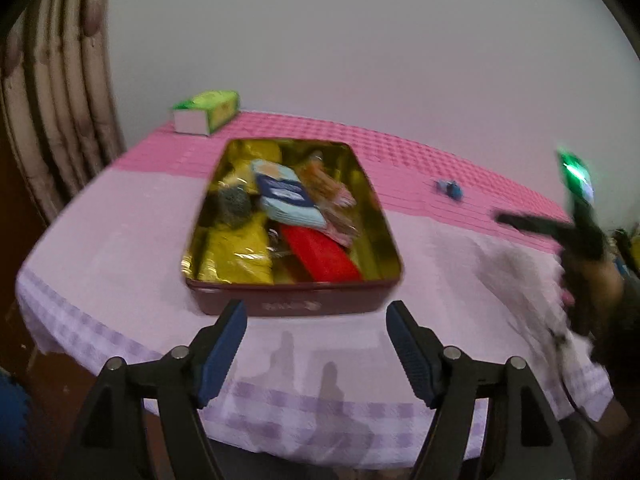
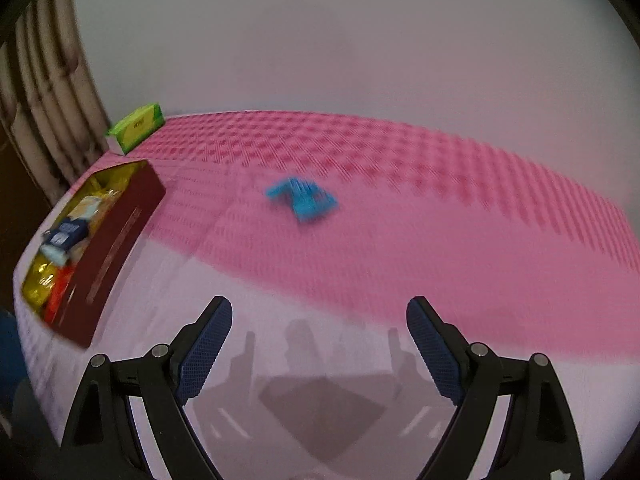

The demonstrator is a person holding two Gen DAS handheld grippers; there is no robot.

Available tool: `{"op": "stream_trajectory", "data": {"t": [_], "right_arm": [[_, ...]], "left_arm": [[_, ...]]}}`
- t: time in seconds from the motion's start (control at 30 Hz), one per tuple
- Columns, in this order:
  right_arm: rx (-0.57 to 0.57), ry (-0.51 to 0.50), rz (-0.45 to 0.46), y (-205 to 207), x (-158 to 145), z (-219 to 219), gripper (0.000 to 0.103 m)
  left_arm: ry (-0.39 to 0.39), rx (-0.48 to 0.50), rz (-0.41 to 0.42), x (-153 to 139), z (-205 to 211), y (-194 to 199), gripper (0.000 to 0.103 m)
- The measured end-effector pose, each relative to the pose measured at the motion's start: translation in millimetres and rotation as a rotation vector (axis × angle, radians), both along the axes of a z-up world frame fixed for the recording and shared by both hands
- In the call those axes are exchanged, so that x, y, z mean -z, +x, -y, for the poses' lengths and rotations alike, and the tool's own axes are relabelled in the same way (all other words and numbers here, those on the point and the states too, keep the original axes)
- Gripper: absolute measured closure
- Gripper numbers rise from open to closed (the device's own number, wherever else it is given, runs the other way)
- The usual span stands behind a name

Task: Organize snacks
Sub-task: 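Reach the right gripper to the blue wrapped candy and grasp it, then lift the blue candy, carry it over the tin, open the right gripper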

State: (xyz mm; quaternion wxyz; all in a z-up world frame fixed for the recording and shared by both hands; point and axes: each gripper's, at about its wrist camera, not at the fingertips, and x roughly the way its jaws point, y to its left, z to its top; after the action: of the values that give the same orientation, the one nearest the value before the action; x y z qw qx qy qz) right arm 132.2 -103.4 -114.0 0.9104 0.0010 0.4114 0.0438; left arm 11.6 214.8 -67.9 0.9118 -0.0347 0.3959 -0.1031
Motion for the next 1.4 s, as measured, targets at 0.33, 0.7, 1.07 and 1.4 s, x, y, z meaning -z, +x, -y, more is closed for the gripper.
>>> {"op": "stream_trajectory", "data": {"t": [0.33, 0.7, 1.07, 1.4], "right_arm": [[-0.017, -0.043, -0.055, 98, 23, -24, 0.036], [0.049, -0.096, -0.059, 103, 22, -35, 0.067], [0.18, -0.252, 0.092, 40, -77, -21, 0.068], [0.26, -0.321, 0.243, -22, -186, -20, 0.068]], "left_arm": [[-0.067, -0.022, 0.01, -6, -9, 7, 0.029], [-0.054, -0.006, 0.071, -18, -3, -5, 0.029], [-0.029, -0.02, 0.13, -29, 1, -21, 0.029], [0.029, -0.068, 0.16, -37, 1, -28, 0.029]]}}
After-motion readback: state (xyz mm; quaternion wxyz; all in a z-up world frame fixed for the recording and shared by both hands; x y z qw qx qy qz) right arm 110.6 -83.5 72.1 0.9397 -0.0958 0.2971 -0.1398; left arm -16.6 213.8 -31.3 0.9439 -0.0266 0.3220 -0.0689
